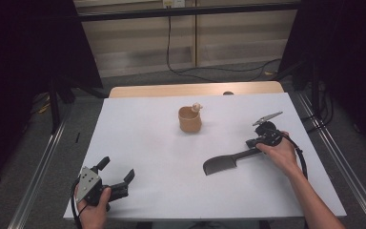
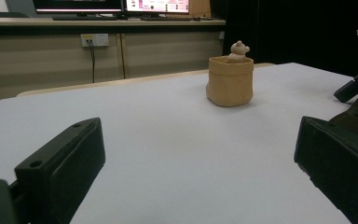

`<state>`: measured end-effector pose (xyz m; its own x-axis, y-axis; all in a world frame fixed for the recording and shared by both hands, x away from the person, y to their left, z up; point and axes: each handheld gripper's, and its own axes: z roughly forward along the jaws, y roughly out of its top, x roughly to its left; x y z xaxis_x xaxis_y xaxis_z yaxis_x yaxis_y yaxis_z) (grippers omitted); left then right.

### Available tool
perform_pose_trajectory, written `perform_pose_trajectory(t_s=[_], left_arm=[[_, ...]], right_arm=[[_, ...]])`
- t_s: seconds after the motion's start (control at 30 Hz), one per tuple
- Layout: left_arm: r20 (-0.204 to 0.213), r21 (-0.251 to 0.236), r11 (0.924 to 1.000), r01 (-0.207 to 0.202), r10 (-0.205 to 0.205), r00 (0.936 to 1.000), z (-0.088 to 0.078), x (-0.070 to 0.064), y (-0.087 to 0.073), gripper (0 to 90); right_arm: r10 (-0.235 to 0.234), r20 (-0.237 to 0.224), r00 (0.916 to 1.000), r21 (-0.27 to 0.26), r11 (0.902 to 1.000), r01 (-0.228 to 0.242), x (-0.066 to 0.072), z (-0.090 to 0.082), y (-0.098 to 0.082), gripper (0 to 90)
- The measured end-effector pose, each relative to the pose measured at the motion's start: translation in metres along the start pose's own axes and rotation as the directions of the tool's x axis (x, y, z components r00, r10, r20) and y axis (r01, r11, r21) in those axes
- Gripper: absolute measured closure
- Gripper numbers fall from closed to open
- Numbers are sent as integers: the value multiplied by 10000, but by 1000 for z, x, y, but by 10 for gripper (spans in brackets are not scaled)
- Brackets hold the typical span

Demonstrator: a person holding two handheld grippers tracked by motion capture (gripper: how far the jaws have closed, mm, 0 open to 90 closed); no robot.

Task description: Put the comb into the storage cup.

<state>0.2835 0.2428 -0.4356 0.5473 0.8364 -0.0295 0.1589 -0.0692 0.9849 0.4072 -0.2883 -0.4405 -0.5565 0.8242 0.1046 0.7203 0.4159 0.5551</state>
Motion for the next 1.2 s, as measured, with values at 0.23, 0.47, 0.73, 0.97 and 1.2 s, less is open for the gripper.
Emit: perform_pose_trajectory(t_s=[0.23, 0.47, 0.73, 0.97, 1.2], left_arm=[[2, -21, 10000, 41, -41, 10000, 0, 0, 0, 20], [5, -35, 10000, 85, -85, 10000, 0, 0, 0, 20], [-6, -32, 10000, 68, -69, 10000, 0, 0, 0, 20], [16, -22, 10000, 37, -37, 10000, 0, 0, 0, 20], [21, -18, 10000, 63, -63, 10000, 0, 1, 0, 20]], right_arm=[[86, -21, 10000, -34, 10000, -86, 0, -1, -2, 900], [29, -18, 10000, -4, 10000, -29, 2, -2, -3, 900], [-68, 53, 10000, 102, 9999, 68, 4, -3, -4, 900], [-126, 57, 9999, 79, 9999, 126, 5, -4, -5, 900], [-118, 414, 9991, 121, 9999, 114, 3, -10, -11, 900]])
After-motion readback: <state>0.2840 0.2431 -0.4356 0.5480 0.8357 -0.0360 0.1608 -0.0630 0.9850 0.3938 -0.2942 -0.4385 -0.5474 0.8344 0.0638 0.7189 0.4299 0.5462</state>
